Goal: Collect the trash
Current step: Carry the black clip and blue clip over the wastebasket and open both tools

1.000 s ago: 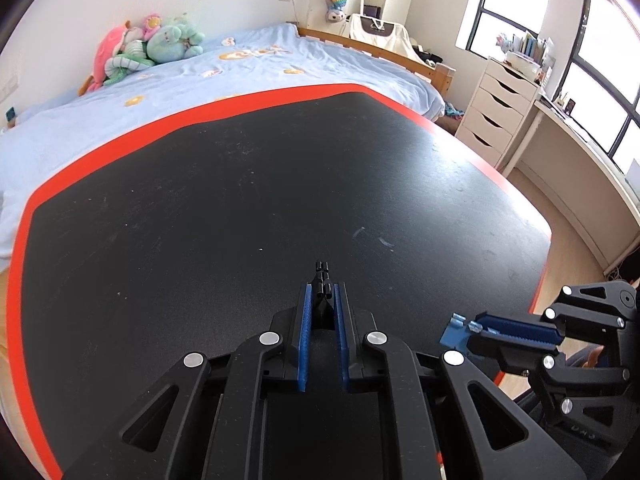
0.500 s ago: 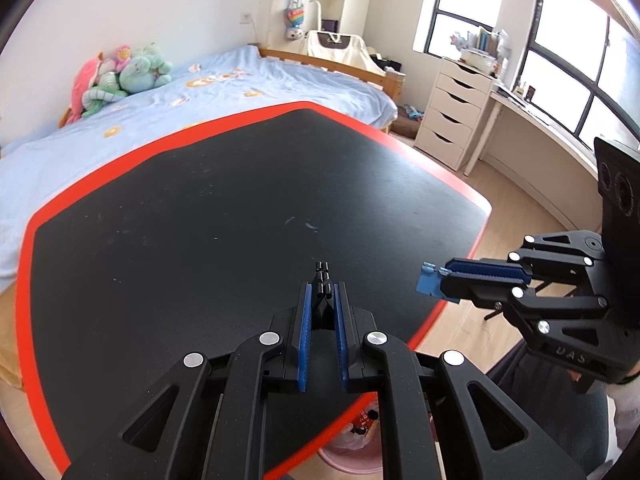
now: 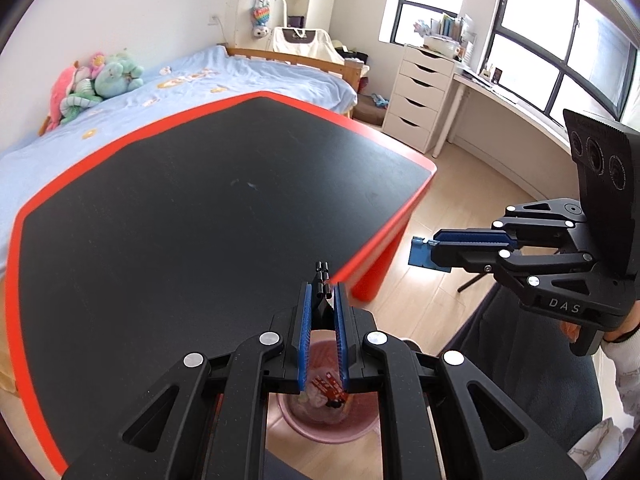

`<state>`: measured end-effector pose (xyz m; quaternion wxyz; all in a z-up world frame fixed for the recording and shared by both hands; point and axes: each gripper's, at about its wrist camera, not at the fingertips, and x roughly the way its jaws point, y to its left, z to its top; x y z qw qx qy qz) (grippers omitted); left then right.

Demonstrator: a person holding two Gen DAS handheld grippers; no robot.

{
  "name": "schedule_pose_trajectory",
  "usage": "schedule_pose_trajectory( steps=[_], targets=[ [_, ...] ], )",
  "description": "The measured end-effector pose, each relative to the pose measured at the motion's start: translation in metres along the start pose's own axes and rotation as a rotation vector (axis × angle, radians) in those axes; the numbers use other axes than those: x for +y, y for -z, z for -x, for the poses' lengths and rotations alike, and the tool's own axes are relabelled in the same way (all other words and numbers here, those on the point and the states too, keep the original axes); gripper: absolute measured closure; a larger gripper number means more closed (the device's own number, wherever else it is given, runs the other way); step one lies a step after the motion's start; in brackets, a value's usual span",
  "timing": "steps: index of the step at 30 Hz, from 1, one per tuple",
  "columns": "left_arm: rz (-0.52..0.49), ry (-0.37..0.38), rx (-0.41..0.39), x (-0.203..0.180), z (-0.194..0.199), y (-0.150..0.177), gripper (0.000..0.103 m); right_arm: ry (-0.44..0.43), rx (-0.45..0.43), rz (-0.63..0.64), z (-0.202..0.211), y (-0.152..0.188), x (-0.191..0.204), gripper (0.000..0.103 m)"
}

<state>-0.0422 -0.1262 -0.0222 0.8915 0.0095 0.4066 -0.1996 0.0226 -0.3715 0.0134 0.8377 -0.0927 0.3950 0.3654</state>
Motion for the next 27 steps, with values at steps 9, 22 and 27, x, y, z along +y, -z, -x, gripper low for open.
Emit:
schedule_pose_trajectory(
  steps=[9, 22, 27],
  targets=[
    [-0.009, 0.025, 0.051, -0.015, -0.005, 0.029, 0.093, -0.018, 0.058, -0.027, -0.001, 0.032, 0.008, 0.095],
    [-0.002, 0.044, 0.081, -0.021, -0.011, 0.039, 0.092, -0.046, 0.086, -0.048, -0.007, 0.043, 0.006, 0.095],
    [-0.001, 0.048, 0.091, -0.021, -0.015, 0.041, 0.09, -0.062, 0.092, -0.055, -0.012, 0.044, 0.002, 0.093]
  ],
)
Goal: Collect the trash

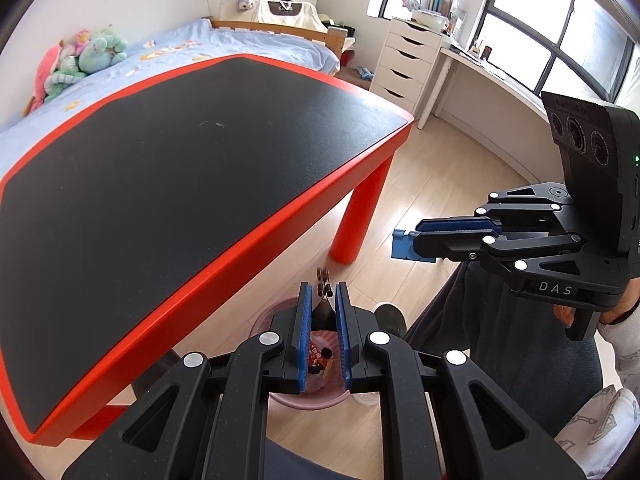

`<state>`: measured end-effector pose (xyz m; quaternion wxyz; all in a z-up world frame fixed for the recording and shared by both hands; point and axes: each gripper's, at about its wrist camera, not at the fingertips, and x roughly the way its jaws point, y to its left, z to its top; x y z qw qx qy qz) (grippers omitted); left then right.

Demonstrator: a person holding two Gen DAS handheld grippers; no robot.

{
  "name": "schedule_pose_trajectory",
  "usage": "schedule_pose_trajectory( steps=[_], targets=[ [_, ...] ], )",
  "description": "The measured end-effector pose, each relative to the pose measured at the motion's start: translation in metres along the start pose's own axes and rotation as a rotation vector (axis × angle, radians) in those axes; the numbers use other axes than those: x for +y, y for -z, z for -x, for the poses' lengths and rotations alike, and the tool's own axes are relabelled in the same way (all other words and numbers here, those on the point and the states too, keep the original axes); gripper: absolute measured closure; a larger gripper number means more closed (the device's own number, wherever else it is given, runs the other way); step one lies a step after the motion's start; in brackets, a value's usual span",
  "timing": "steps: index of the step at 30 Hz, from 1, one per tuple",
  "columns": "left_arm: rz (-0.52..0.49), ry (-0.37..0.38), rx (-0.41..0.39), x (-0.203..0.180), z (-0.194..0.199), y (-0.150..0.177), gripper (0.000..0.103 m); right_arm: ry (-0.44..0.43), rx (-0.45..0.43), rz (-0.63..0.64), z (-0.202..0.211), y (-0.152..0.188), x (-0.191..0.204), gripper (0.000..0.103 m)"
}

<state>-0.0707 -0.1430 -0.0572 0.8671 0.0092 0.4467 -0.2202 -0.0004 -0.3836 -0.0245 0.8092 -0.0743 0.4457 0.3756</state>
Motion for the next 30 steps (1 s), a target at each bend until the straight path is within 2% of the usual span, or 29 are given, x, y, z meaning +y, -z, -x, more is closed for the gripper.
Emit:
schedule_pose_trajectory(
  steps=[1, 2, 3, 4, 5, 7, 13, 27, 30],
  targets=[
    [0.005, -0.001, 0.0, 0.001, -0.001, 0.0, 0.084, 0.003, 0.005, -0.001, -0.002, 0.0, 0.001, 0.089],
    [0.013, -0.014, 0.003, 0.002, -0.003, 0.0, 0.073, 0.014, 0.009, 0.001, -0.003, 0.001, -0.001, 0.083],
    [0.02, -0.021, 0.001, 0.003, -0.004, 0.0, 0.063, 0.031, 0.012, 0.001, -0.005, 0.002, -0.002, 0.055],
    [0.032, -0.022, -0.004, 0.005, -0.004, 0.0, 0.043, 0.035, 0.01, -0.005, -0.006, 0.003, -0.003, 0.025],
    [0.041, -0.023, -0.018, 0.007, -0.003, 0.0, 0.029, 0.031, 0.0, -0.013, -0.005, 0.004, -0.004, 0.018],
    [0.048, -0.033, -0.041, 0.008, 0.0, 0.001, 0.015, 0.036, -0.004, -0.019, -0.005, 0.005, -0.004, 0.012],
    [0.075, -0.043, -0.047, 0.013, 0.003, 0.004, 0.008, 0.031, 0.01, -0.049, -0.01, 0.007, -0.009, 0.005],
    [0.108, -0.066, -0.053, 0.018, 0.007, 0.005, 0.008, 0.019, 0.035, -0.104, -0.012, 0.01, -0.01, 0.003],
    [0.112, -0.074, -0.06, 0.02, 0.01, 0.005, 0.008, 0.041, 0.03, -0.097, -0.011, 0.008, -0.01, 0.003]
  ],
)
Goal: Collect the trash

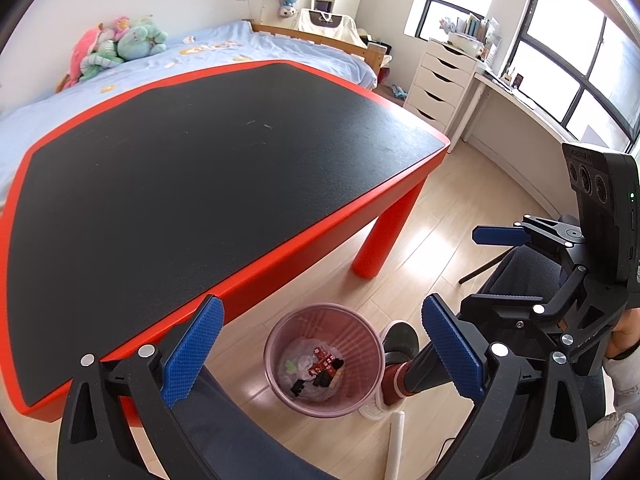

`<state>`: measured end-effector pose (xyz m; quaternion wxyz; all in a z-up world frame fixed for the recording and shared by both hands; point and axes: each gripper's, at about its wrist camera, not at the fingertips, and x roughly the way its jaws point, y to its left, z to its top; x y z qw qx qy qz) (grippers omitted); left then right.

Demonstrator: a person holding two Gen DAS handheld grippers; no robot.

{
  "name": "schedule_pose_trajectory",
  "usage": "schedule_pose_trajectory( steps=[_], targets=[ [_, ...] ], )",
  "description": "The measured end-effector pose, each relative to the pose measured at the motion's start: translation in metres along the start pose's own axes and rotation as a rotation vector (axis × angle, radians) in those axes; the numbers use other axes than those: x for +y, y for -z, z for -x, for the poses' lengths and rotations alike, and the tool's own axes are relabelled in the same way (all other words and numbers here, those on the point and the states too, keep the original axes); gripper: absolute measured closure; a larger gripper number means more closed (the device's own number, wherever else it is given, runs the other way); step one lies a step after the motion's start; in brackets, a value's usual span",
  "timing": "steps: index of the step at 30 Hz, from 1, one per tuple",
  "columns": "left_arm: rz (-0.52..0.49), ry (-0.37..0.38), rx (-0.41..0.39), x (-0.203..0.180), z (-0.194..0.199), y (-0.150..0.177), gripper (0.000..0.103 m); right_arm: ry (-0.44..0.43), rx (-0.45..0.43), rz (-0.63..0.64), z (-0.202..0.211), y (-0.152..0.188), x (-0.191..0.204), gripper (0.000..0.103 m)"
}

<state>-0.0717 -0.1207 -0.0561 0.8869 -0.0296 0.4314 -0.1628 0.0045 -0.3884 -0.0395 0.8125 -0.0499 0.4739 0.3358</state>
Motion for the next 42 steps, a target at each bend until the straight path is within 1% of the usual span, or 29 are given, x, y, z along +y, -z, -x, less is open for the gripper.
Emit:
schedule_pose_trajectory(
  steps=[7, 12, 15, 22, 26, 31, 36, 39, 42],
  targets=[
    [0.016, -0.04, -0.019, 0.013, 0.006, -0.009, 0.008, 0.025, -0.039, 0.007, 0.01, -0.018, -0.006, 0.003],
    [0.034, -0.086, -0.057, 0.026, 0.015, -0.023, 0.008, 0.052, -0.094, 0.018, 0.021, -0.048, -0.012, 0.003],
    [0.045, -0.13, -0.087, 0.038, 0.022, -0.034, 0.008, 0.066, -0.124, 0.027, 0.023, -0.068, -0.015, 0.003],
    [0.065, -0.19, -0.128, 0.058, 0.03, -0.055, 0.007, 0.104, -0.158, 0.069, 0.018, -0.111, -0.02, 0.003],
    [0.082, -0.19, -0.143, 0.067, 0.032, -0.066, 0.007, 0.111, -0.167, 0.088, 0.012, -0.132, -0.021, 0.003],
    [0.12, -0.163, -0.156, 0.078, 0.028, -0.073, 0.006, 0.107, -0.169, 0.086, 0.004, -0.151, -0.024, 0.003],
    [0.148, -0.19, -0.147, 0.086, 0.021, -0.077, 0.006, 0.094, -0.166, 0.092, -0.002, -0.159, -0.023, 0.003],
    [0.165, -0.184, -0.143, 0.088, 0.019, -0.078, 0.006, 0.092, -0.164, 0.094, -0.005, -0.16, -0.021, 0.003],
    [0.172, -0.196, -0.144, 0.09, 0.019, -0.078, 0.006, 0.088, -0.161, 0.093, -0.007, -0.161, -0.02, 0.003]
  ],
)
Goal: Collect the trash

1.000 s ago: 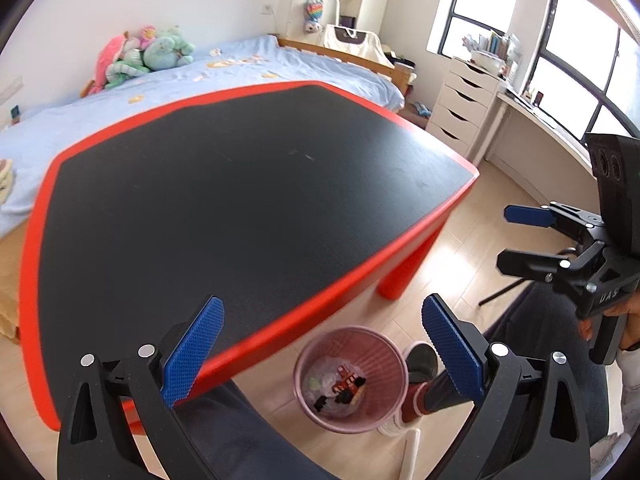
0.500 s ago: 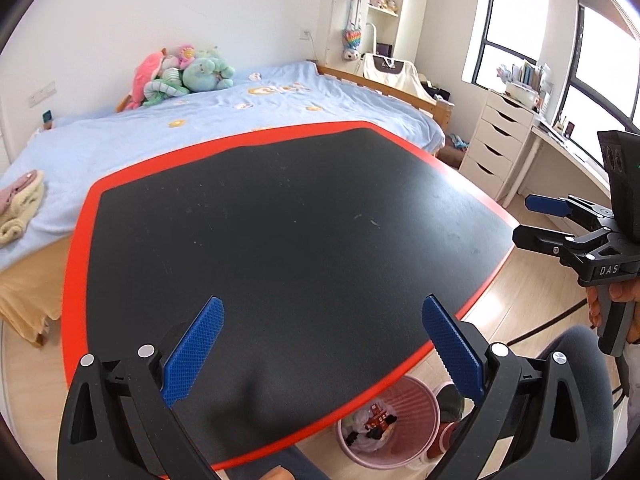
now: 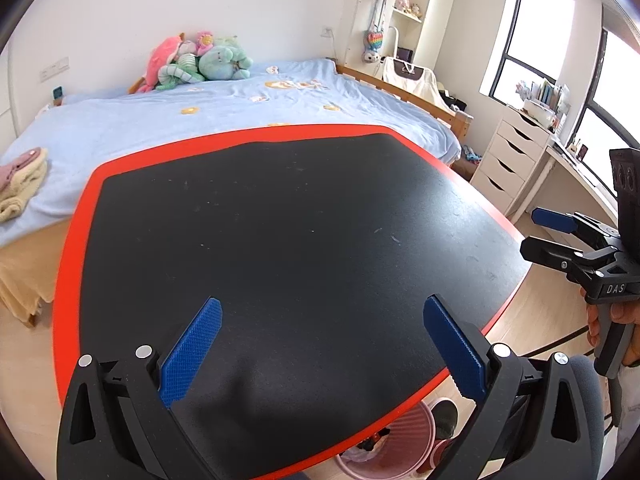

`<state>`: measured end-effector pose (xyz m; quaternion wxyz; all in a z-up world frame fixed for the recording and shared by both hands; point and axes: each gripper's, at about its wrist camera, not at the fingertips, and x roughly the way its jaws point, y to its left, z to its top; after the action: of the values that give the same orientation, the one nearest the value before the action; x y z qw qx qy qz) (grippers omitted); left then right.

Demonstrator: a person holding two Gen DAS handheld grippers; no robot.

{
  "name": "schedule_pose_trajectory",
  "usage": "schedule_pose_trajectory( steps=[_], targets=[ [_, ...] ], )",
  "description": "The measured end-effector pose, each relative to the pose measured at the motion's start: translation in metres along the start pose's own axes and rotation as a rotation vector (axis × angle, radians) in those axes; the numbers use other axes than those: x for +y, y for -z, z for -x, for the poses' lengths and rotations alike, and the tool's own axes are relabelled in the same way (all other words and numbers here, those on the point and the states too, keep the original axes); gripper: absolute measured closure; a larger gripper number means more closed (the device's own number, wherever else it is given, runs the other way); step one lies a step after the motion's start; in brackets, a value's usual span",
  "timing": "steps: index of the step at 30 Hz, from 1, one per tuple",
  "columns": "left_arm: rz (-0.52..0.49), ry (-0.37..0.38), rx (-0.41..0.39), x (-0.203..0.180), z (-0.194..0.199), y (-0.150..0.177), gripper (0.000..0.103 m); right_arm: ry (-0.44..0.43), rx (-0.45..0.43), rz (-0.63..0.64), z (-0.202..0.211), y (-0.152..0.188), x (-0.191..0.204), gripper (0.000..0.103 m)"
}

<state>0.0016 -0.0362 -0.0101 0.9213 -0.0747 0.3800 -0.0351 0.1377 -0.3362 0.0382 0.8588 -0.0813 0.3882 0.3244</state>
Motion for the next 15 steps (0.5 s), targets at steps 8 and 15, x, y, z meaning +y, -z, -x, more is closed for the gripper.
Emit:
schedule_pose_trajectory(
  steps=[8, 15],
  targets=[
    [-0.006, -0.02, -0.006, -0.0008, 0.001, -0.0007, 0.006, -0.002, 0.002, 0.002, -0.0017, -0.0018, 0.0008, 0.003],
    [-0.011, -0.025, -0.008, -0.002, 0.0018, -0.0009, 0.006, -0.002, 0.001, 0.004, -0.0016, -0.0017, 0.0011, 0.003]
  ],
)
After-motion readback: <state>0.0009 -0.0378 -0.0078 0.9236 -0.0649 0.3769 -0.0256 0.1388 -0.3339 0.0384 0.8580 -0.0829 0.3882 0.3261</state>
